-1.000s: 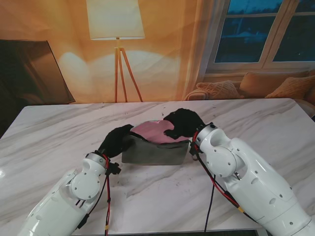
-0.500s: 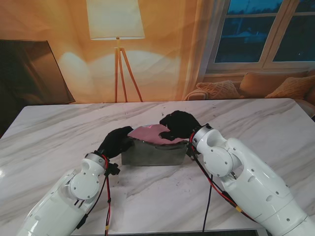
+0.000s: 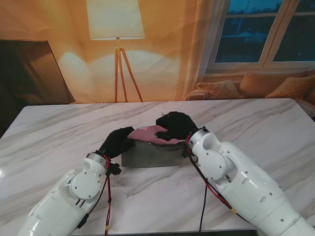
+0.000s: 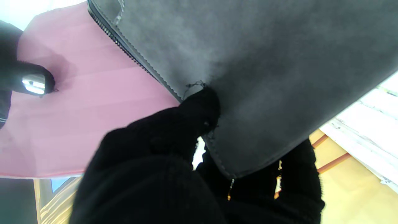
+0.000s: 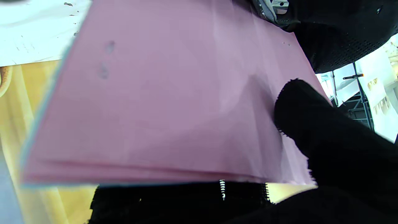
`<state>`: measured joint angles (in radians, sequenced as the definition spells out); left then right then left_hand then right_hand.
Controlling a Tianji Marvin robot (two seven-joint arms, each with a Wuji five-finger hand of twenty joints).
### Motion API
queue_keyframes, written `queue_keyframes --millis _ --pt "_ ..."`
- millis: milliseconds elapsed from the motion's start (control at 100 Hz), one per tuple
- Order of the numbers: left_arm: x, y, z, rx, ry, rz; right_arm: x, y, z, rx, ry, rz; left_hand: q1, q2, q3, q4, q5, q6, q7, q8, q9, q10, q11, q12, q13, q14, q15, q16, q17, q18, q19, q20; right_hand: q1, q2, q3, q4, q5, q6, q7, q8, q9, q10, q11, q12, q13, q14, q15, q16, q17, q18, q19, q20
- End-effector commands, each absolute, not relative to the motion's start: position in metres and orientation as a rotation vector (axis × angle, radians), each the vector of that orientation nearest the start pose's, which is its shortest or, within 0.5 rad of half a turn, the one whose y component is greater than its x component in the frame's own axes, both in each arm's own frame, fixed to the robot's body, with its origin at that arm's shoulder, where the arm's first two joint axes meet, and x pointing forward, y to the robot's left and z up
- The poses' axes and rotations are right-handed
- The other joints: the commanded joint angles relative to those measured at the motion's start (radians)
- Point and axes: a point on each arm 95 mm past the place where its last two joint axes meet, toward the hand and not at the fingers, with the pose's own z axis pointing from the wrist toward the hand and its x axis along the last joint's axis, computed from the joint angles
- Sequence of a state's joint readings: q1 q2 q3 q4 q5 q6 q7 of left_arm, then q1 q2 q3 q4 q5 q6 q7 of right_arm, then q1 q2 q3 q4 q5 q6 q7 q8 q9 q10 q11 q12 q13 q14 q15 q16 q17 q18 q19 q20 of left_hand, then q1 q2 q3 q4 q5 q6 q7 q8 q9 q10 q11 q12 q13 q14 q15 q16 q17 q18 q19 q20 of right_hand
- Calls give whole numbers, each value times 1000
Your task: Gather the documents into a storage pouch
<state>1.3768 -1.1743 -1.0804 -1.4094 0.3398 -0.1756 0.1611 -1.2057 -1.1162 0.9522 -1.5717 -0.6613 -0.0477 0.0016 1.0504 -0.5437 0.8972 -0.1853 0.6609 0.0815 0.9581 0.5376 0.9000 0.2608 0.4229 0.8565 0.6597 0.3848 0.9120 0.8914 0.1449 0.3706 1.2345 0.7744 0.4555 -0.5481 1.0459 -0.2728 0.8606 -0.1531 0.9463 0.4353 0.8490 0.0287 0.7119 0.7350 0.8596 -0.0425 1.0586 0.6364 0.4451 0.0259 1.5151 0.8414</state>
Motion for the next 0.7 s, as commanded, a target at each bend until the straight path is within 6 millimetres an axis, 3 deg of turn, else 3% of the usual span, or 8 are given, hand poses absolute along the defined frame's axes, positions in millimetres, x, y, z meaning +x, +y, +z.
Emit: queue_keyframes --millis 0,120,250,340,450,570,690 --pt "443 -44 -316 -1640 1094 -2097 459 95 -234 1161 1494 1904 55 -9 -9 -28 33 -27 38 10 41 -22 7 26 41 39 28 19 15 -60 45 26 13 22 -23 -12 -47 -35 -12 -10 -9 -23 -39 -47 -51 -25 -88 -26 -47 3 -67 3" --pt "443 -45 -317 -1652 1090 -2099 459 98 -238 1189 1473 1918 58 -7 -11 -29 39 -26 52 15 52 -17 15 35 48 42 39 25 20 -59 49 28 33 35 -37 -13 -89 -51 -41 -32 29 -41 -104 -123 -52 -18 -200 -68 -79 8 -150 -22" --pt "442 -46 -318 -1663 1089 -2096 459 101 -241 1210 1430 1949 58 -5 -14 -28 43 -26 61 15 58 -15 21 41 51 43 51 28 25 -59 53 31 108 64 -65 -10 -111 -57 -42 -42 126 -32 -88 -149 48 5 -197 -88 -7 18 -119 -28" --pt "442 -47 -318 -1666 1086 -2095 459 103 -242 1221 1407 1969 61 -4 -15 -28 45 -25 65 14 62 -13 23 43 56 44 58 29 27 -57 55 33 172 91 -99 3 -114 -65 -34 -47 190 -7 -34 -124 138 18 -99 -75 80 17 -22 -25" --pt "442 -47 -318 -1668 1088 -2093 460 104 -243 1212 1395 1982 63 -2 -16 -28 45 -26 66 13 62 -14 24 44 56 44 61 29 27 -57 55 34 251 119 -135 21 -79 -86 -8 -56 236 15 61 -86 252 -9 61 -62 205 3 116 -42" --pt "442 -46 -318 -1664 1085 -2091 462 105 -242 1170 1391 1988 62 -2 -18 -28 40 -24 62 8 56 -12 21 42 52 43 60 28 23 -58 53 34 266 117 -136 25 -50 -93 12 -63 267 30 189 -22 348 -63 242 -32 320 -27 253 -53" --pt "442 -45 -317 -1658 1084 -2089 464 104 -240 1067 1405 1973 51 -6 -20 -26 25 -20 24 -20 41 -14 12 41 35 41 50 22 13 -62 48 33 277 116 -137 27 -30 -109 26 -58 258 29 258 45 426 -143 388 -10 420 -63 357 -71"
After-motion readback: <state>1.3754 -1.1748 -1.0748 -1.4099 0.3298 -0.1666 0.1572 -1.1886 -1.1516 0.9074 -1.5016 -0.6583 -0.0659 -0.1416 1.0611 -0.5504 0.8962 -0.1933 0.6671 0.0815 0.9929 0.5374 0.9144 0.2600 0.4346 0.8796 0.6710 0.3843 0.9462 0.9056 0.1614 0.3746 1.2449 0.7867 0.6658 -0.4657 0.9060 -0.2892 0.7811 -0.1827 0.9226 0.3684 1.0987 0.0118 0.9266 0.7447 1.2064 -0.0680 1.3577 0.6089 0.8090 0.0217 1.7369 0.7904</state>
